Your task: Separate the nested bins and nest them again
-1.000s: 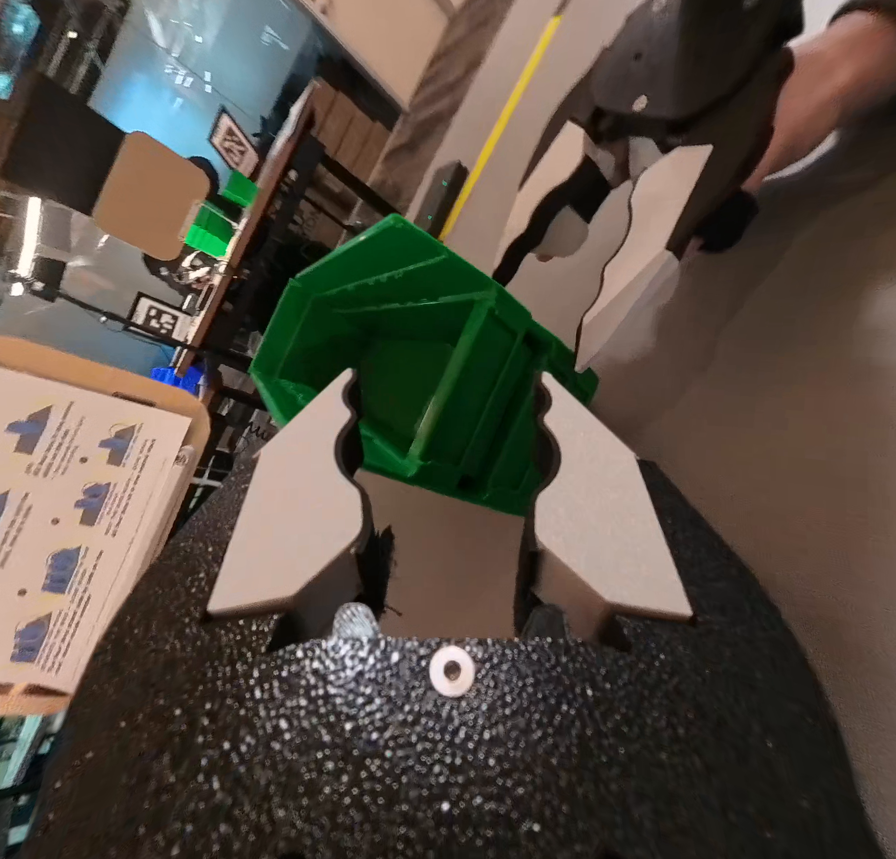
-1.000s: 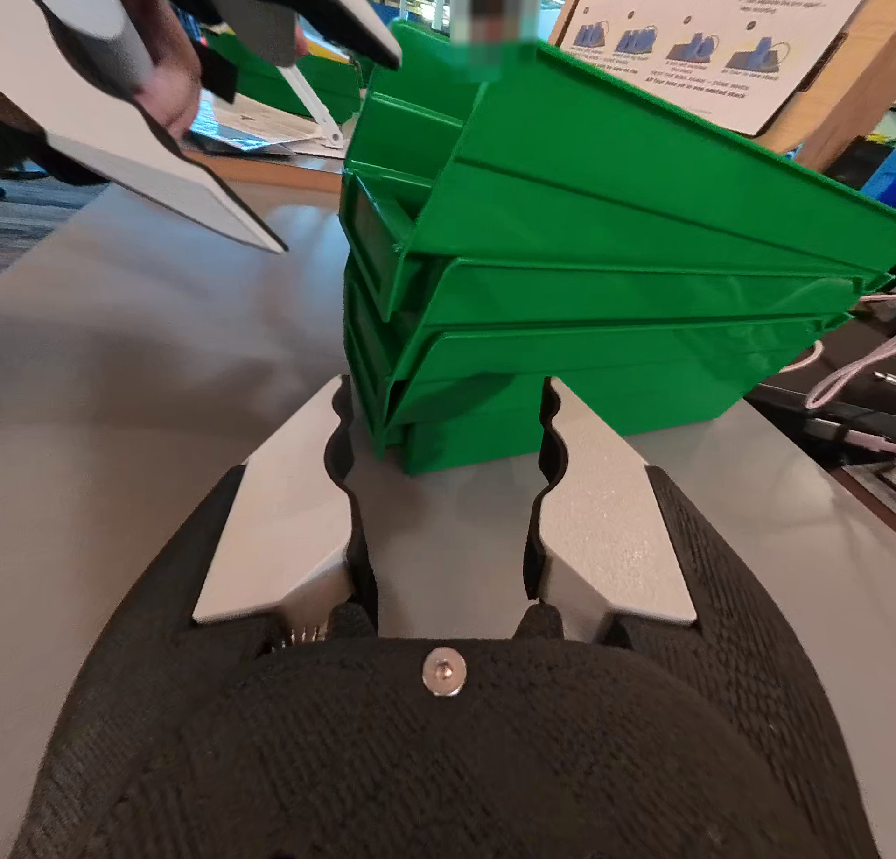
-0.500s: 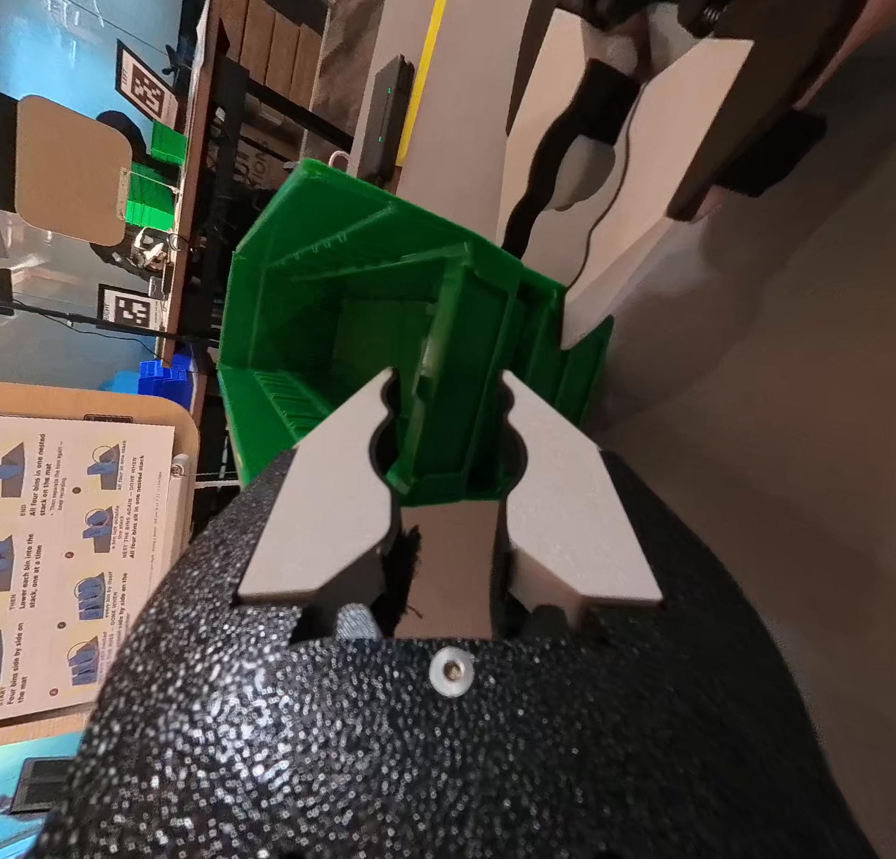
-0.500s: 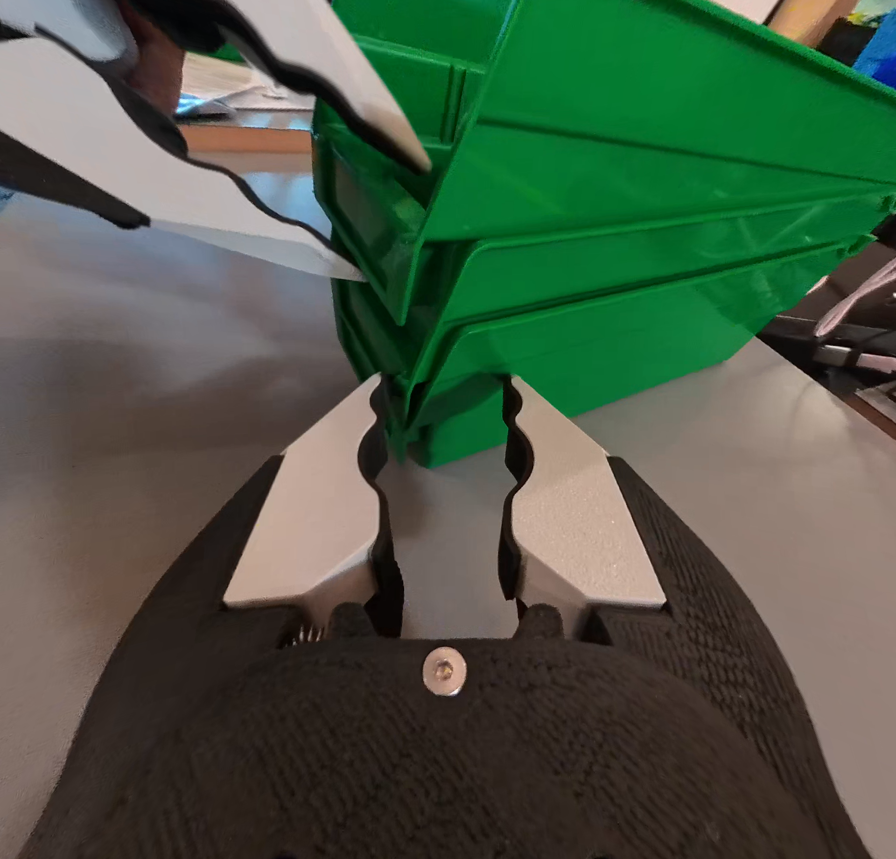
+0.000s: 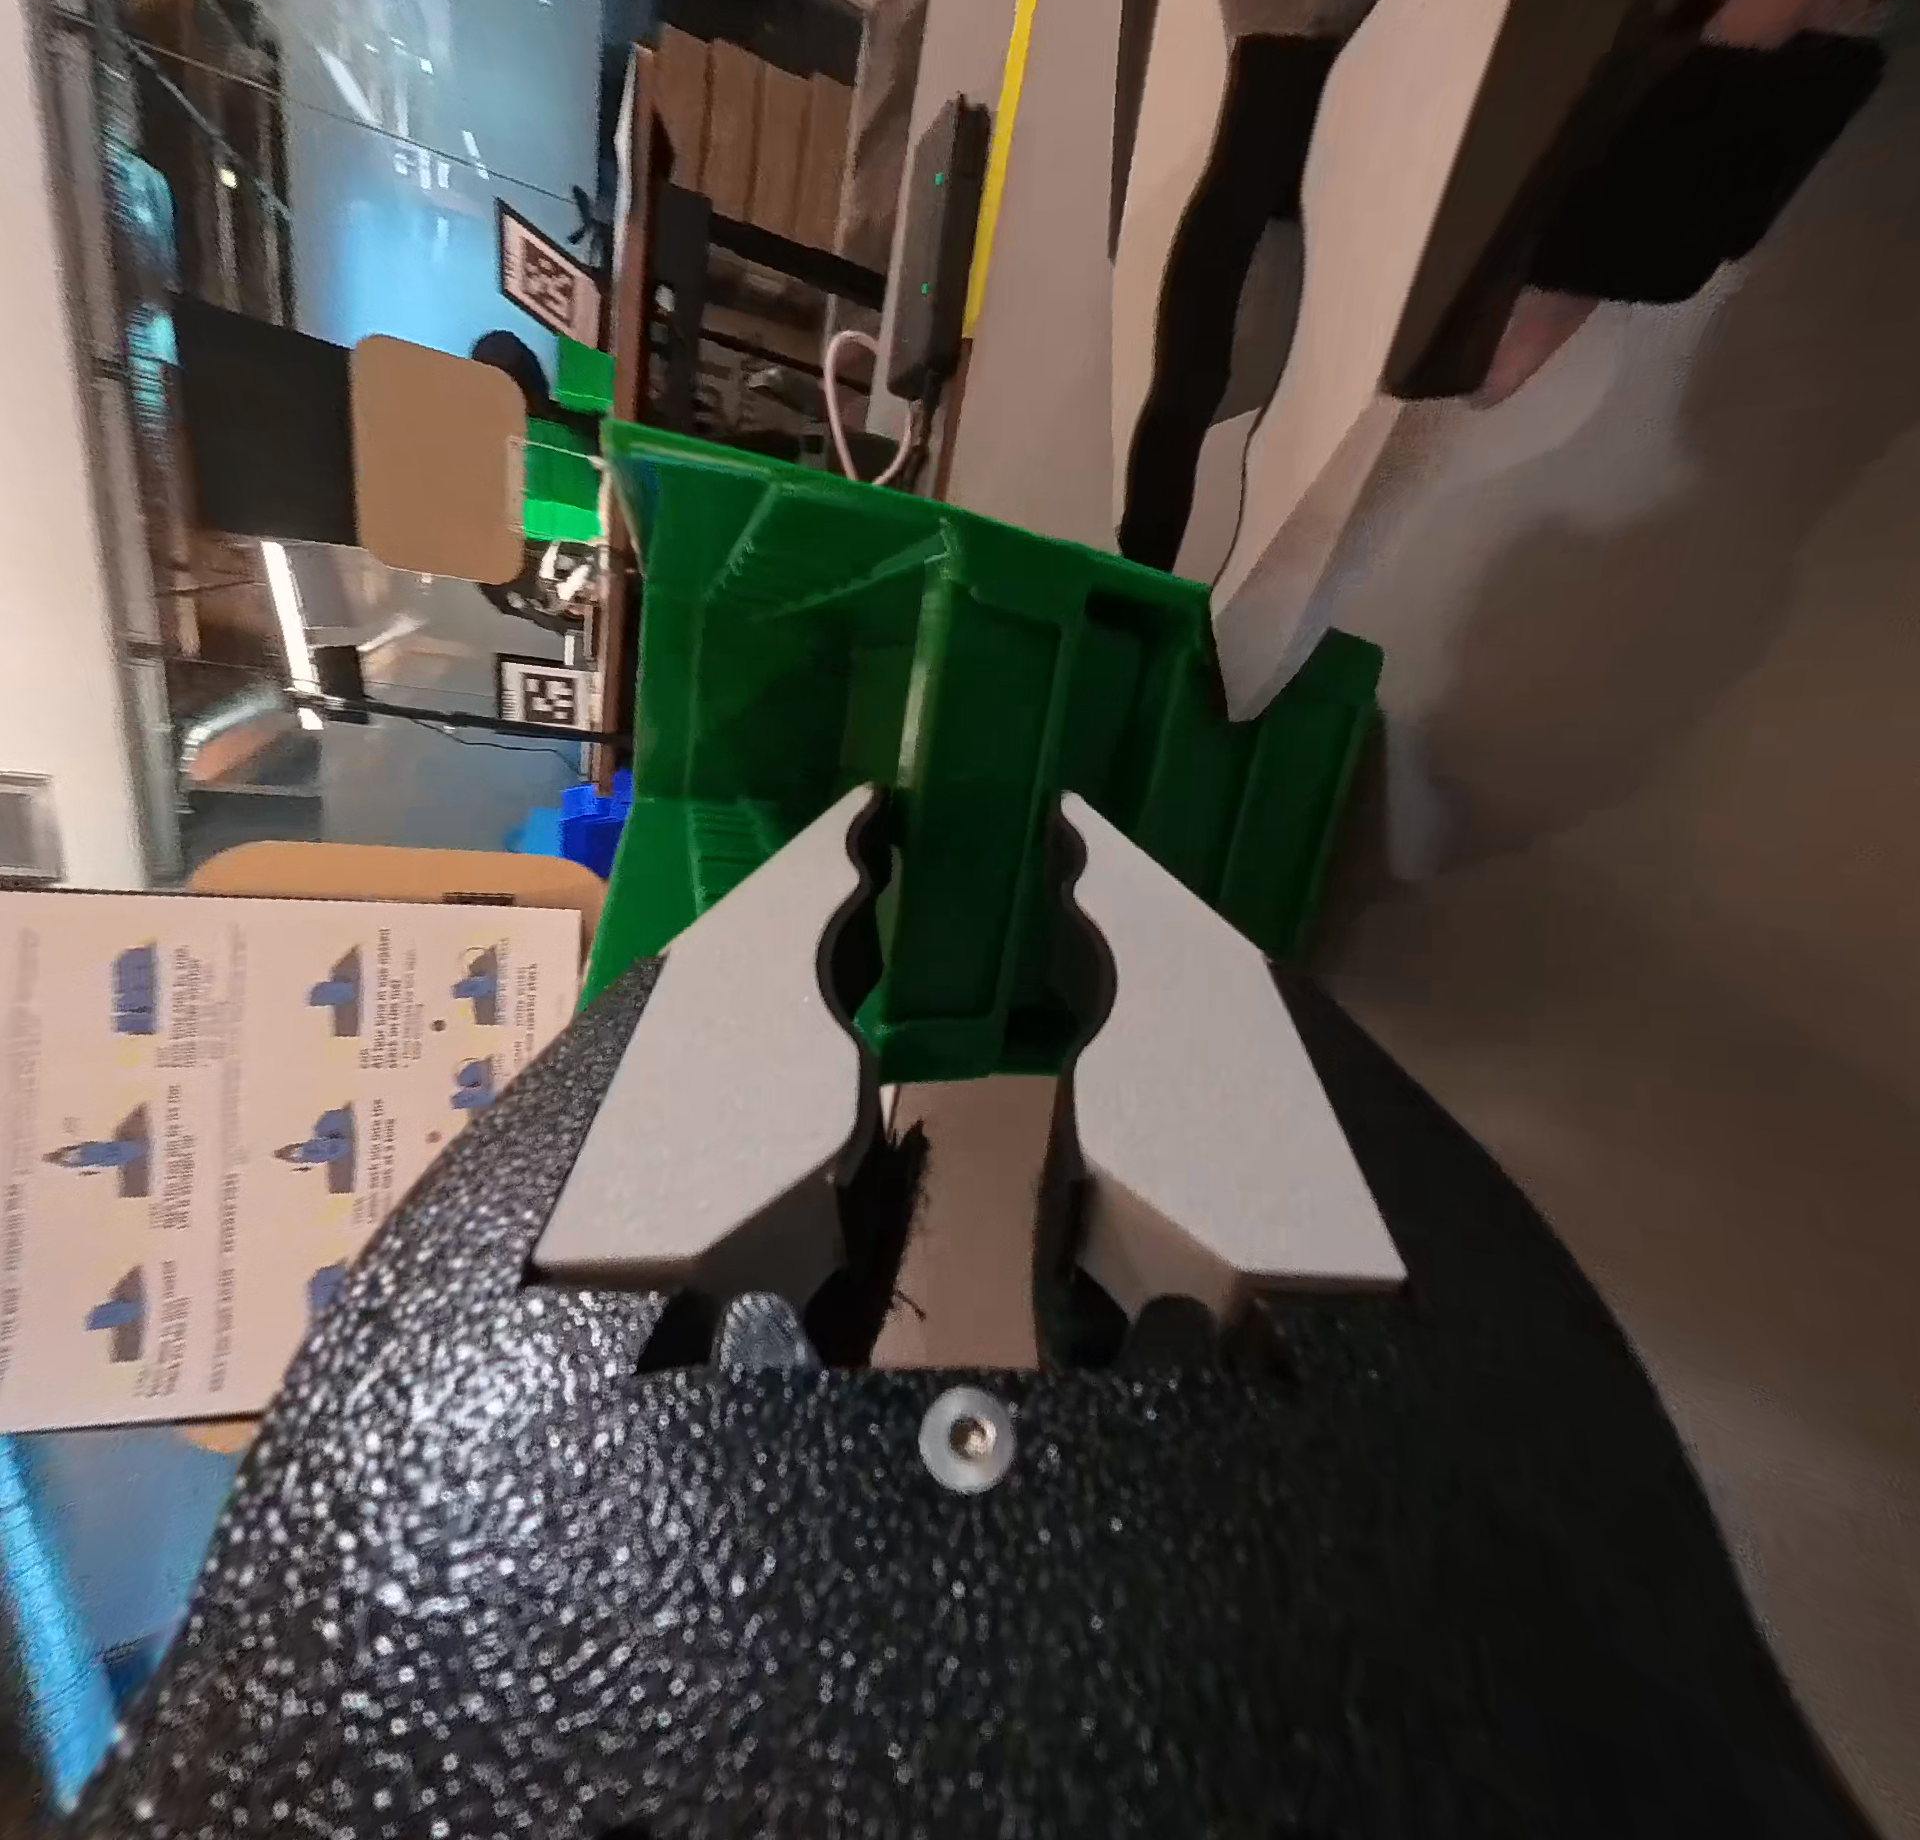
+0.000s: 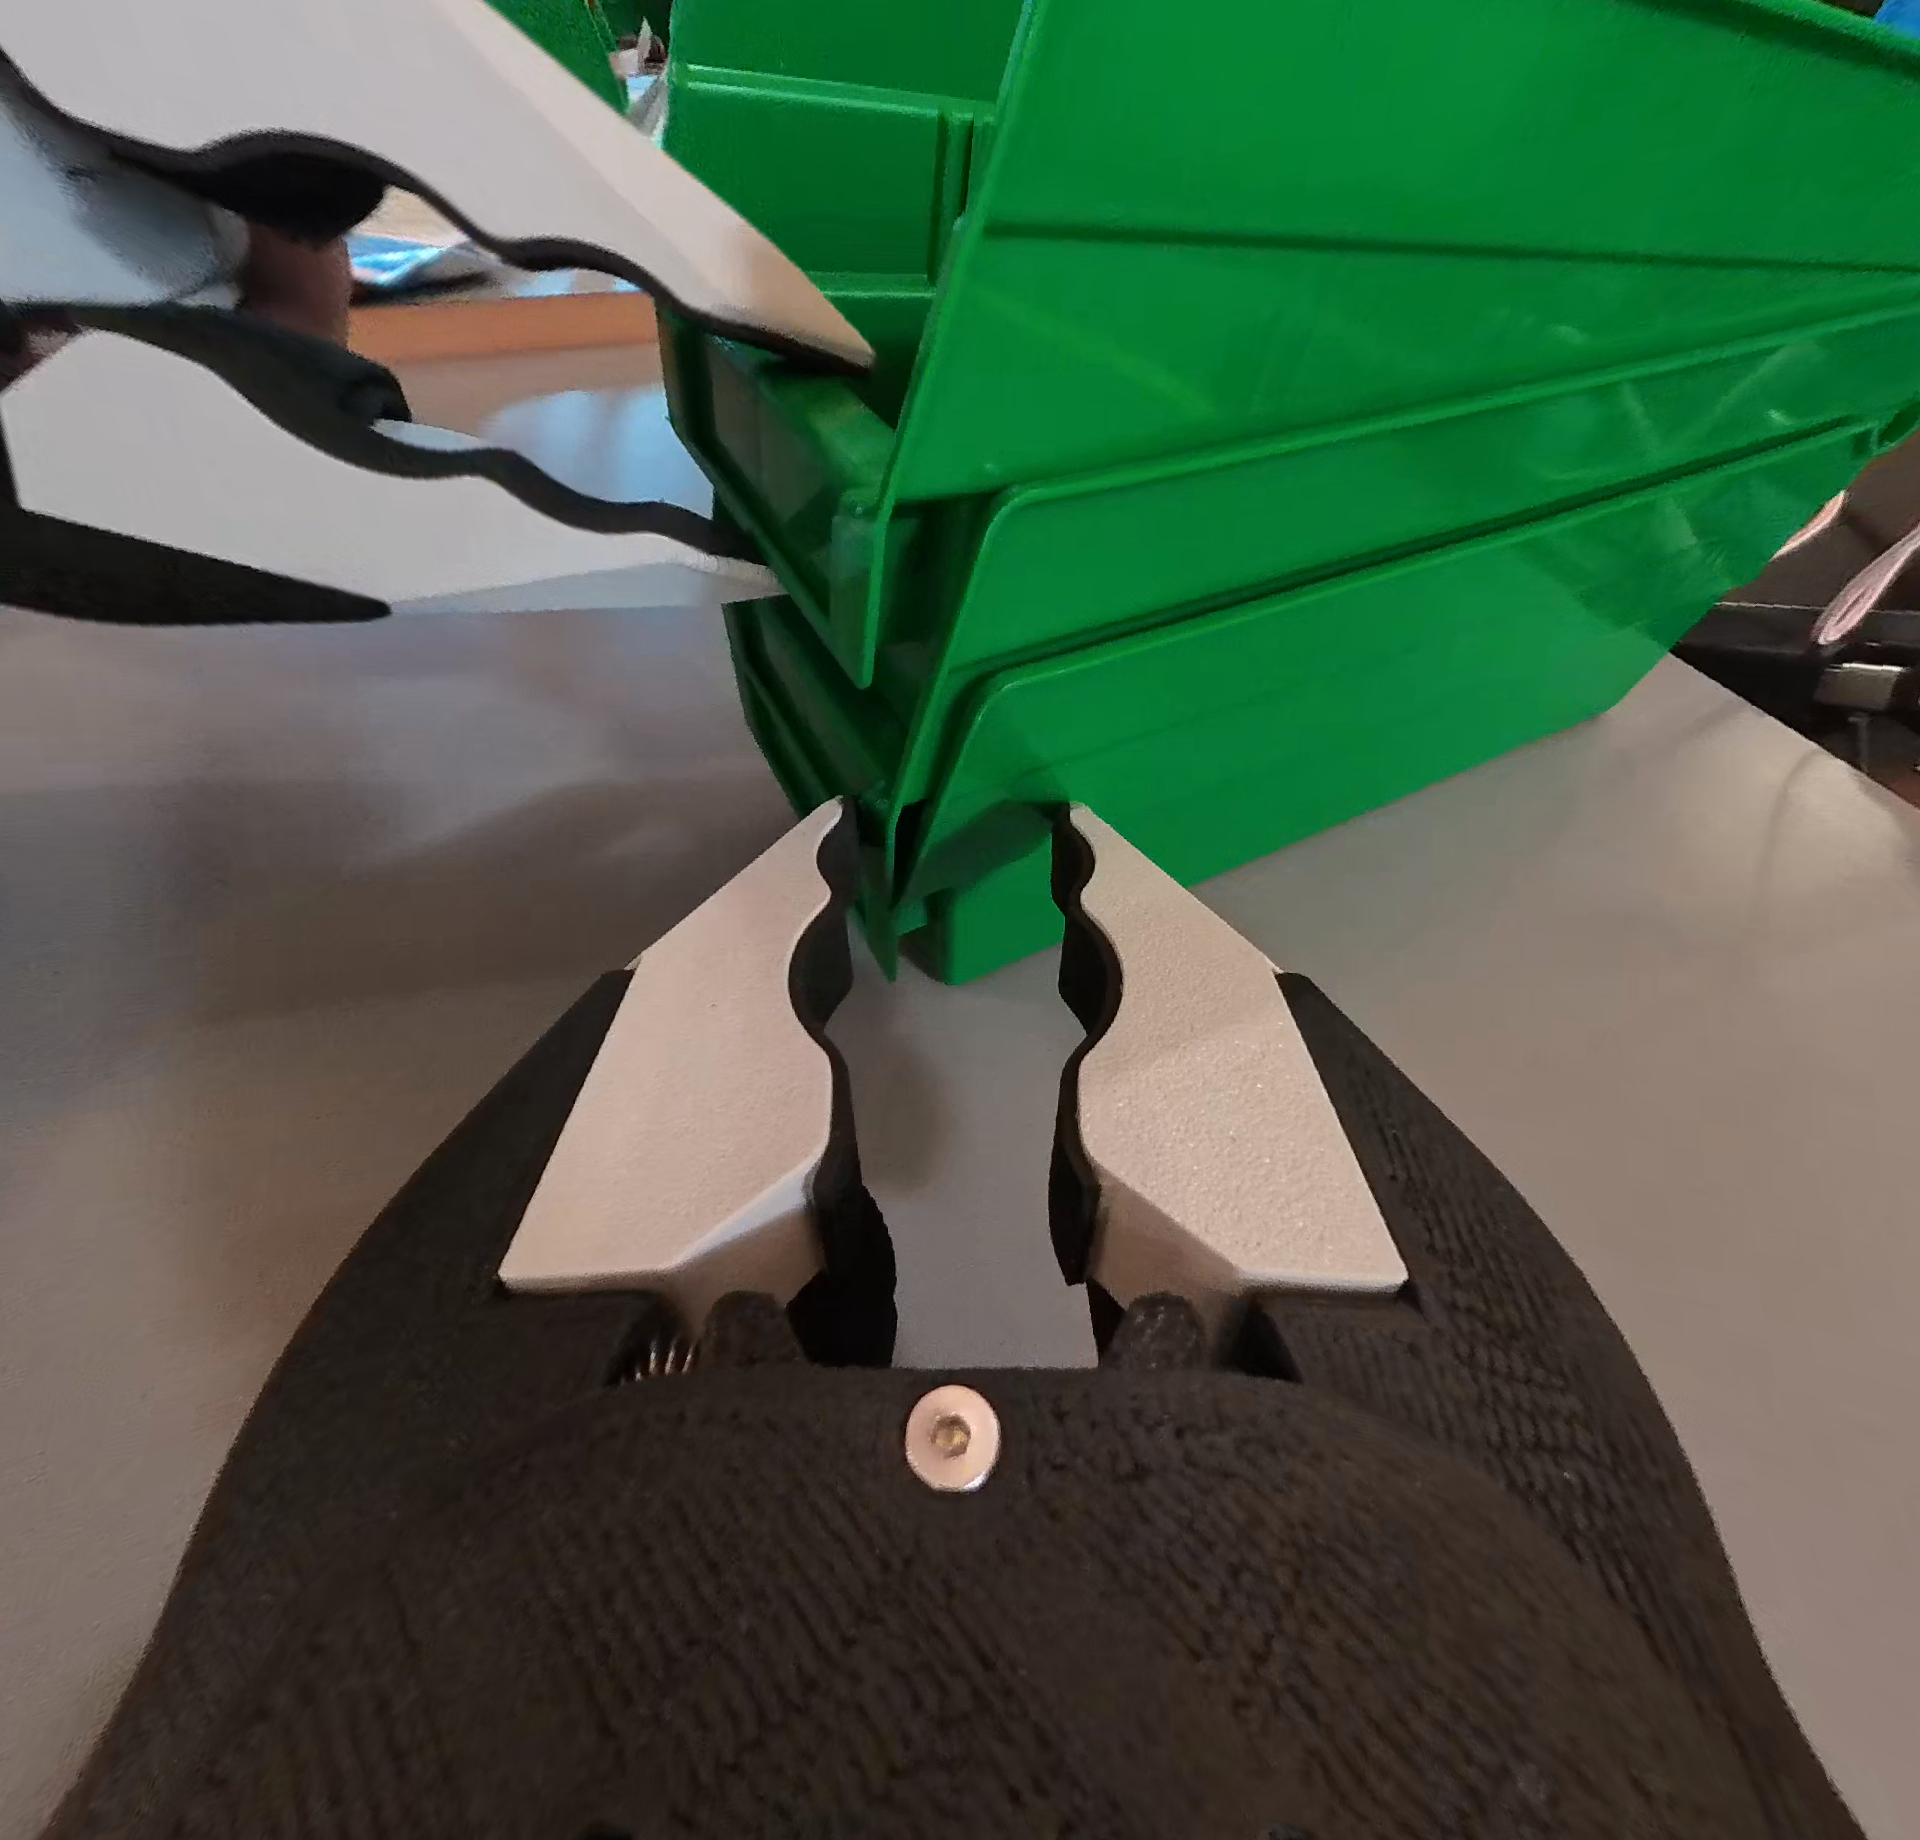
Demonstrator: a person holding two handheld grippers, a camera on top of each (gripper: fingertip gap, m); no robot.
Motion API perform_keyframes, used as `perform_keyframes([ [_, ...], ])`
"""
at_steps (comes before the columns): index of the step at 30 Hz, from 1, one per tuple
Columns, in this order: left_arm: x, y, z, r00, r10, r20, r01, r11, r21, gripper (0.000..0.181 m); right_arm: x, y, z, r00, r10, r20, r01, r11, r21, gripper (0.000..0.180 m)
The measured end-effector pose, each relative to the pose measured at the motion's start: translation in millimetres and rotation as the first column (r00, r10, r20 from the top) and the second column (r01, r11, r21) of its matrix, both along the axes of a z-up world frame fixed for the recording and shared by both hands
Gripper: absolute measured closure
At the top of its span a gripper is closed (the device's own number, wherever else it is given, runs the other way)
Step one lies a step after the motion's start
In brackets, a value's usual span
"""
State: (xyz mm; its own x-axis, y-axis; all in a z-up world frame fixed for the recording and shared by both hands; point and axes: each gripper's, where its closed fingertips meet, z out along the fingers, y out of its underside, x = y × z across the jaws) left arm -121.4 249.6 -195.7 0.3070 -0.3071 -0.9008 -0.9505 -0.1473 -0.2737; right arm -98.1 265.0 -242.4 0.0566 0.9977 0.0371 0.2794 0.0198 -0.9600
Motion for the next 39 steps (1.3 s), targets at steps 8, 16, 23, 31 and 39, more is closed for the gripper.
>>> perform_keyframes([
  [8,-4.5,-1.4,3.9,0.983,0.091,-0.157,-0.064,0.983,0.173,0.156,-1.2,-2.6,-1.4,1.0,0.019,0.011,-0.019,1.0,-0.002,0.15],
  [16,-7.5,-2.1,3.2,0.984,0.132,-0.119,-0.109,0.977,0.181,0.156,-1.9,-5.3,-2.1,1.0,0.024,0.018,-0.025,0.999,0.029,0.153],
  [23,4.6,-17.2,18.9,0.959,0.038,0.282,-0.112,0.961,0.252,0.131,8.3,-4.8,18.5,0.993,0.003,-0.121,0.011,0.993,0.117,0.144],
  [31,-30.9,-39.0,1.6,0.609,0.016,0.793,-0.223,0.963,0.152,0.088,19.9,-34.8,86.5,0.958,0.168,-0.232,-0.051,0.898,0.438,0.13],
  [39,-32.0,-33.3,-3.9,0.485,-0.056,0.873,-0.164,0.975,0.153,0.101,-20.0,-63.9,84.2,0.958,0.158,0.239,-0.257,0.841,0.476,0.129],
])
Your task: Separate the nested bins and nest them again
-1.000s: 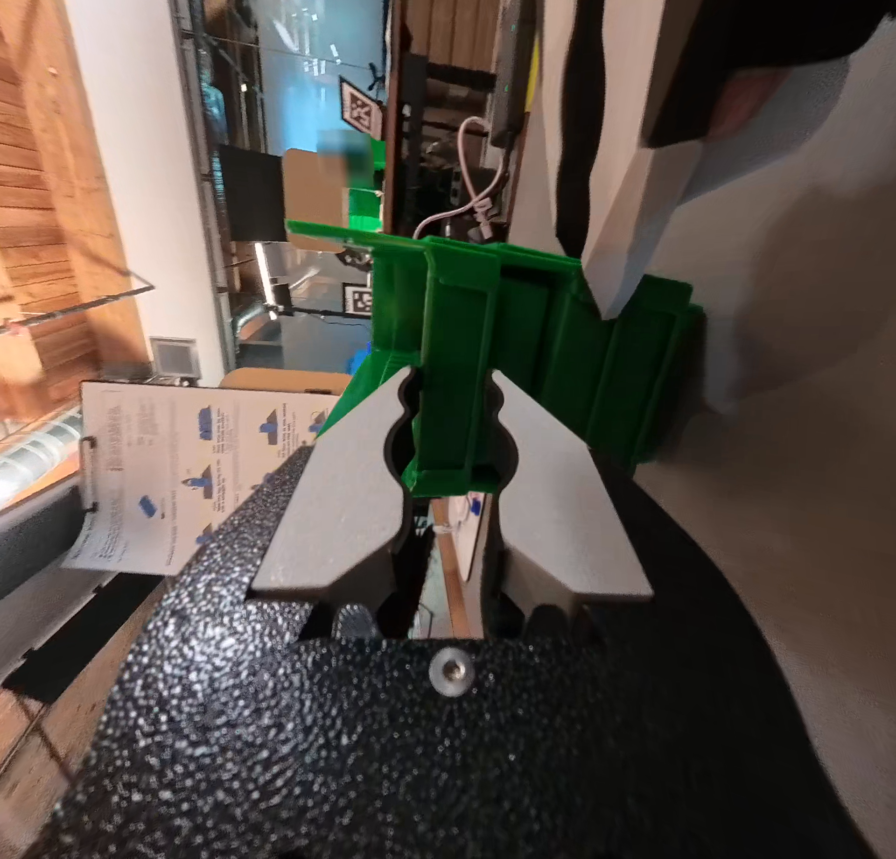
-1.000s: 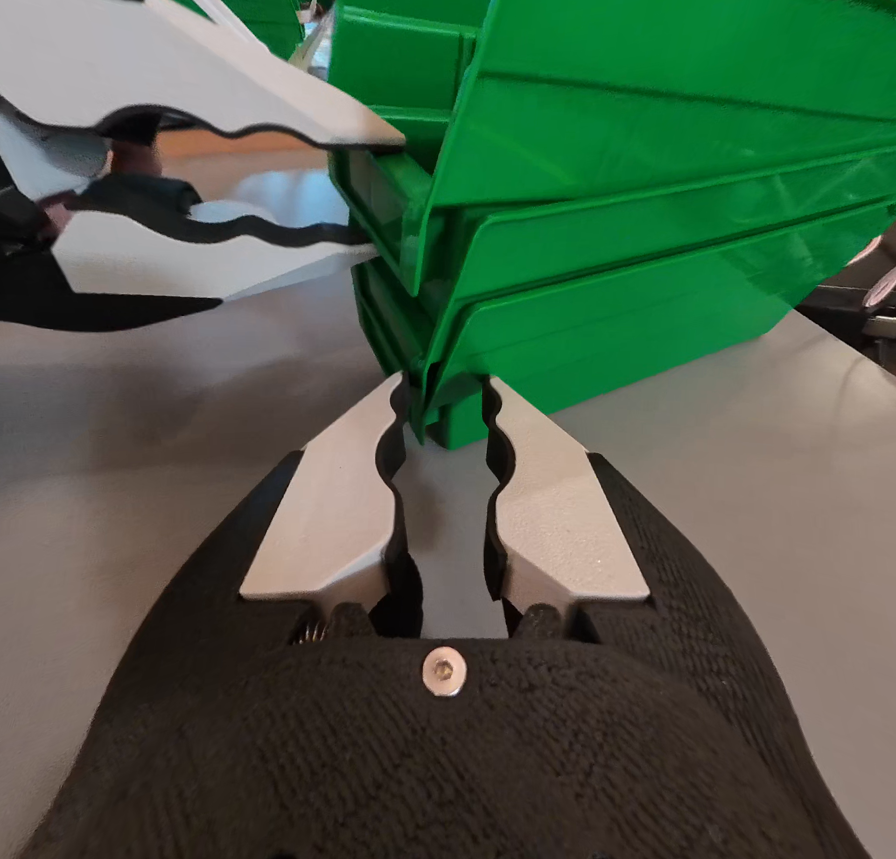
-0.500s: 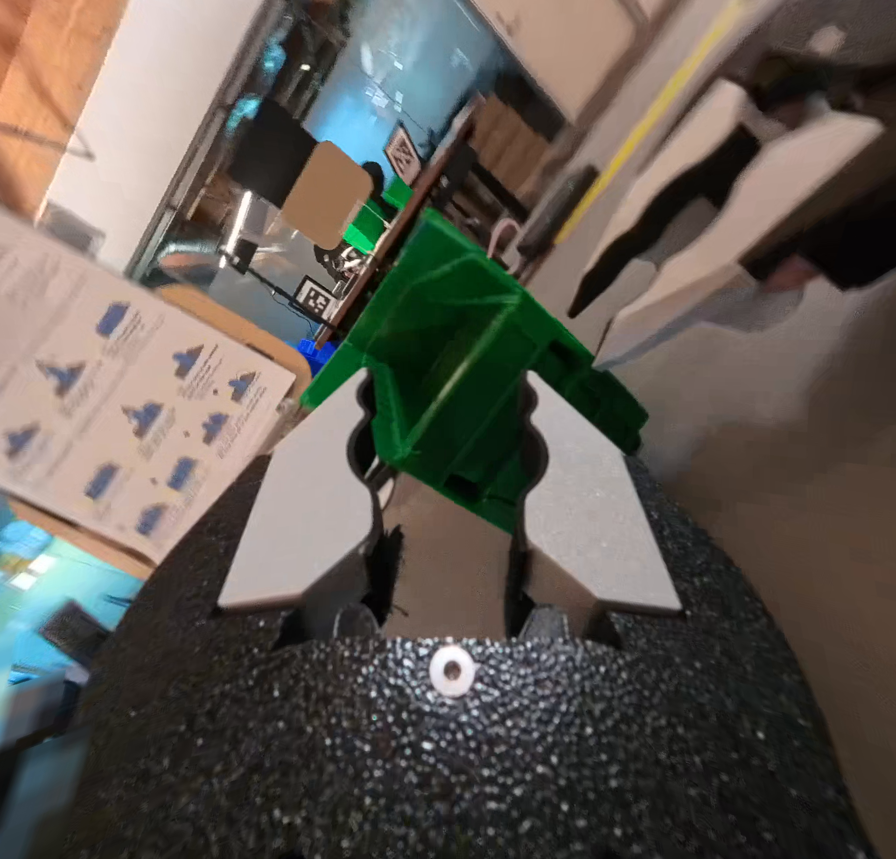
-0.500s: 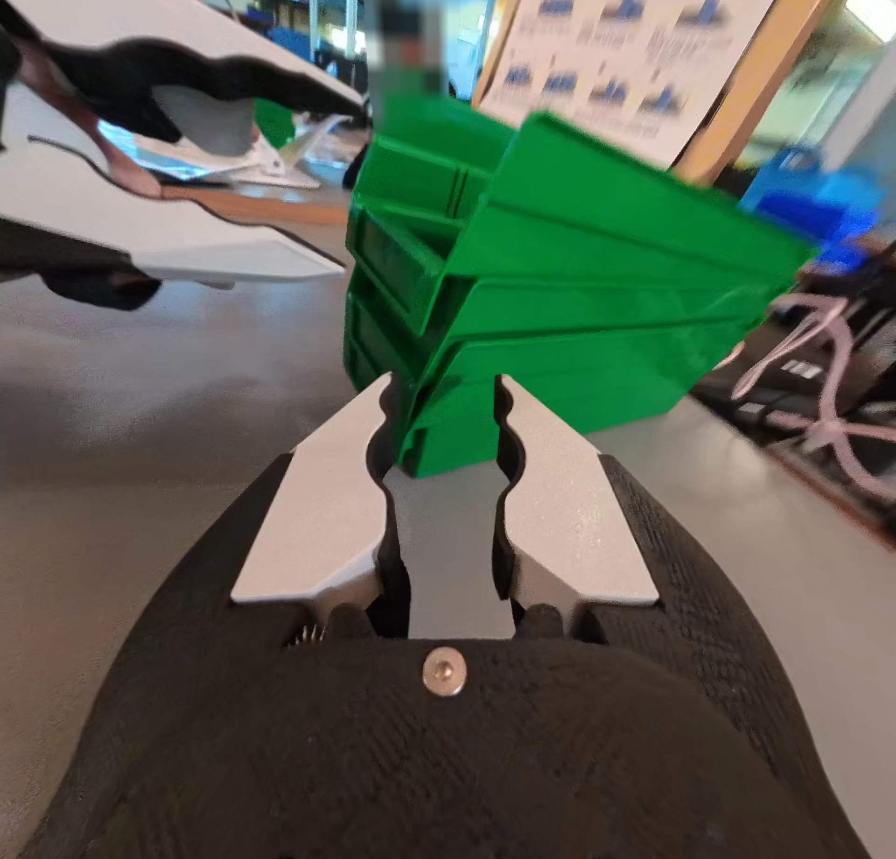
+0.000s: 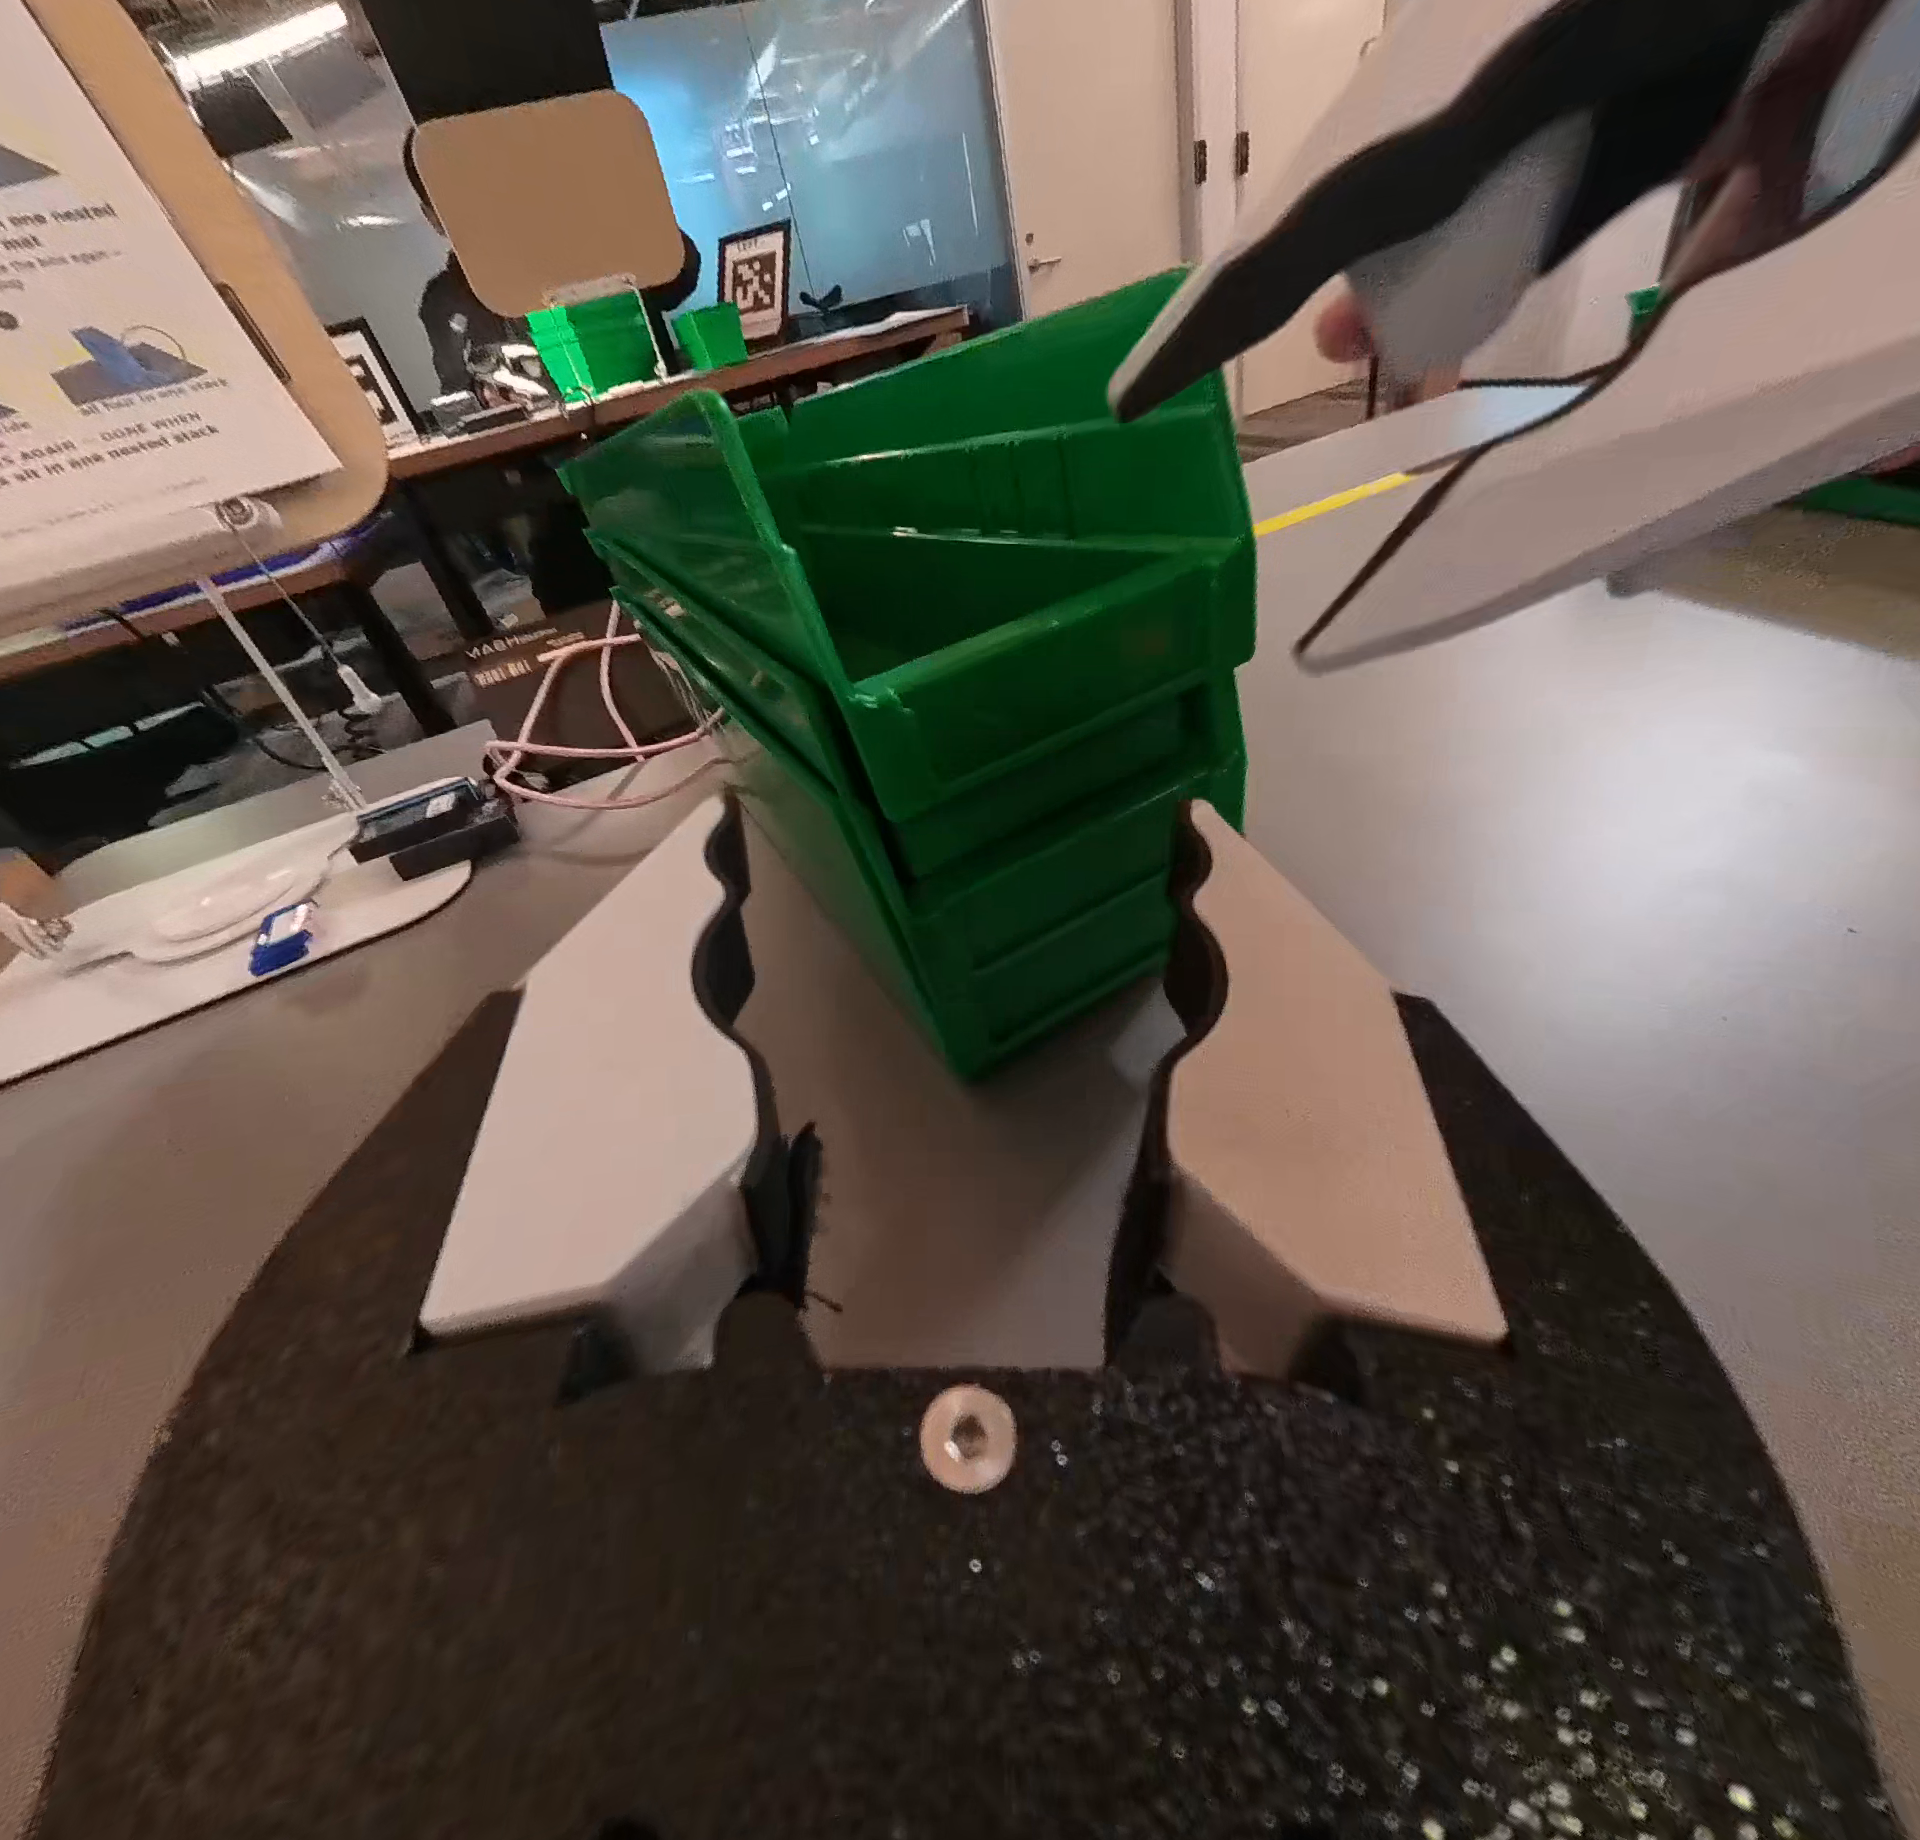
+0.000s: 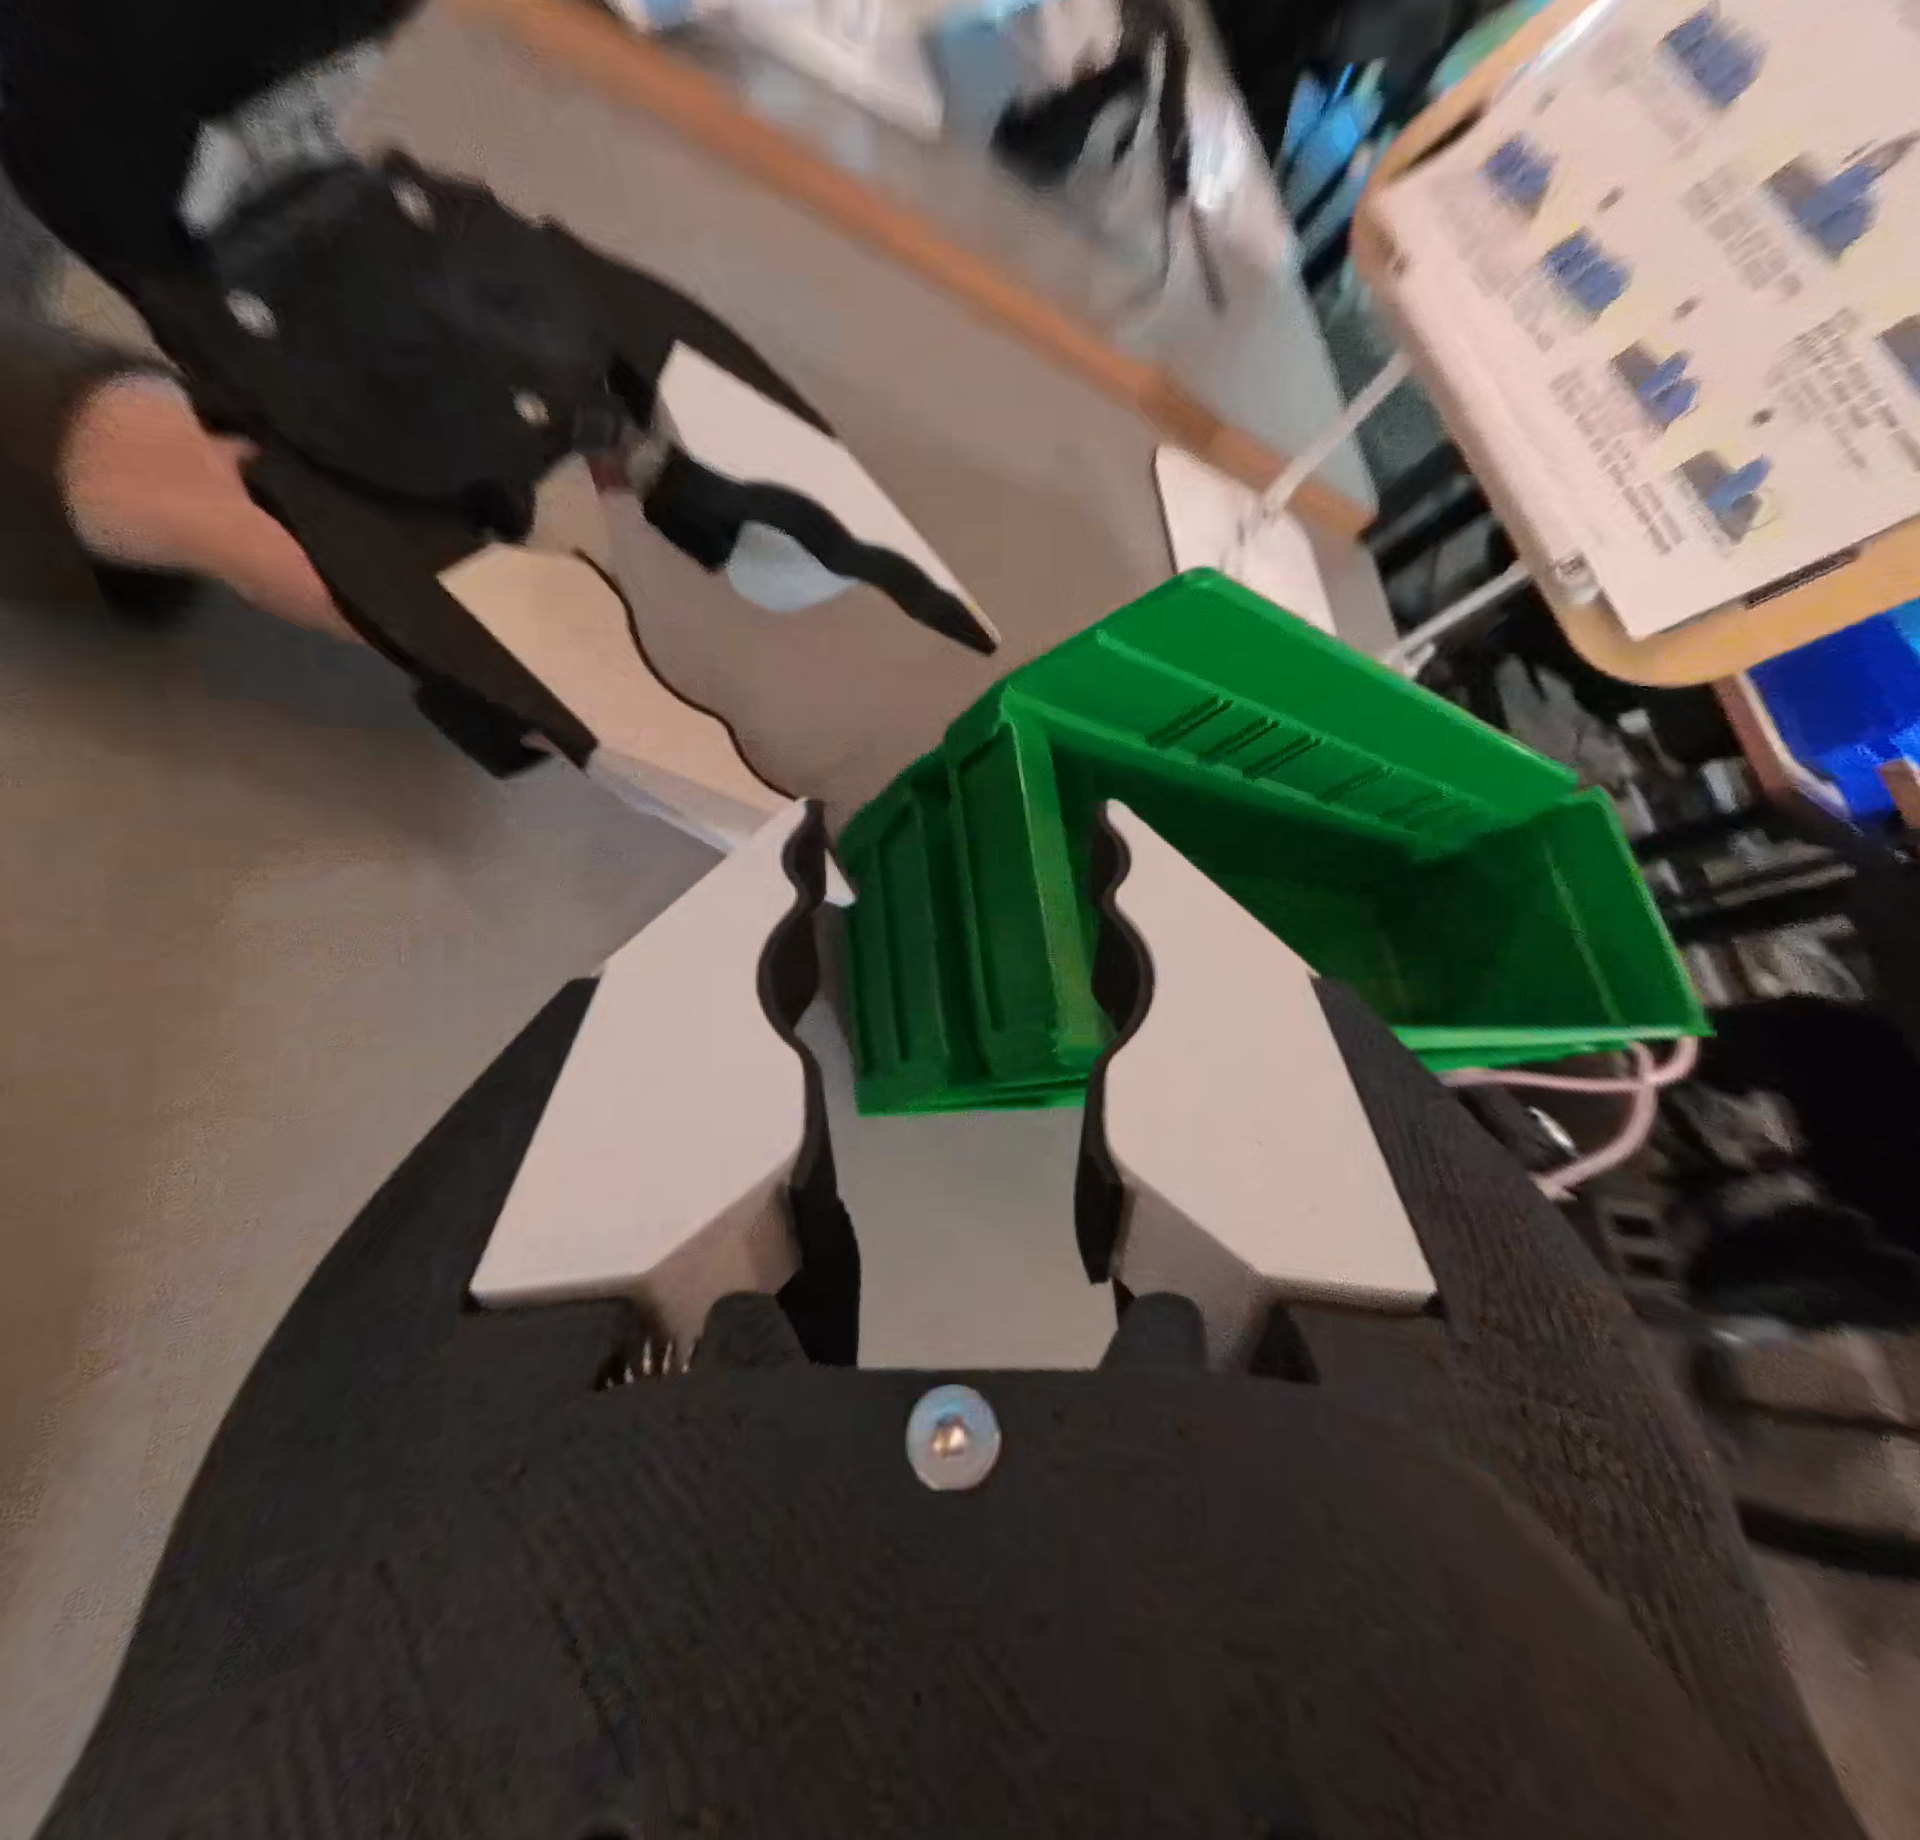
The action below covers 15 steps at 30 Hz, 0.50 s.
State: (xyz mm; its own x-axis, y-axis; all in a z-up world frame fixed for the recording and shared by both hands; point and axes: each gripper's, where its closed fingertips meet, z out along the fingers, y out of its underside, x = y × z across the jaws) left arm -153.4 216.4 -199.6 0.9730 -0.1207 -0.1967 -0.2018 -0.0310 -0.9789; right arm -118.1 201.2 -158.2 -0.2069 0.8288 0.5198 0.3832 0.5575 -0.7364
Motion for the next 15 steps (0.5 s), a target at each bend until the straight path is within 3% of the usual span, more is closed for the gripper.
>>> perform_keyframes([
  [5,2.3,11.5,-13.8,0.994,-0.026,0.106,0.036,0.995,-0.096,0.085,-23.4,20.1,-7.3,0.949,-0.064,0.309,0.007,0.984,0.179,0.133],
  [9,9.5,22.1,-26.3,0.989,-0.029,0.142,0.053,0.984,-0.167,0.066,-24.2,23.1,-29.8,0.8,-0.036,0.599,-0.009,0.997,0.073,0.135],
  [15,15.2,35.5,-41.0,0.988,0.097,0.122,-0.068,0.972,-0.223,0.04,-18.9,41.6,-57.7,0.614,-0.074,0.786,0.011,0.996,0.085,0.149],
])
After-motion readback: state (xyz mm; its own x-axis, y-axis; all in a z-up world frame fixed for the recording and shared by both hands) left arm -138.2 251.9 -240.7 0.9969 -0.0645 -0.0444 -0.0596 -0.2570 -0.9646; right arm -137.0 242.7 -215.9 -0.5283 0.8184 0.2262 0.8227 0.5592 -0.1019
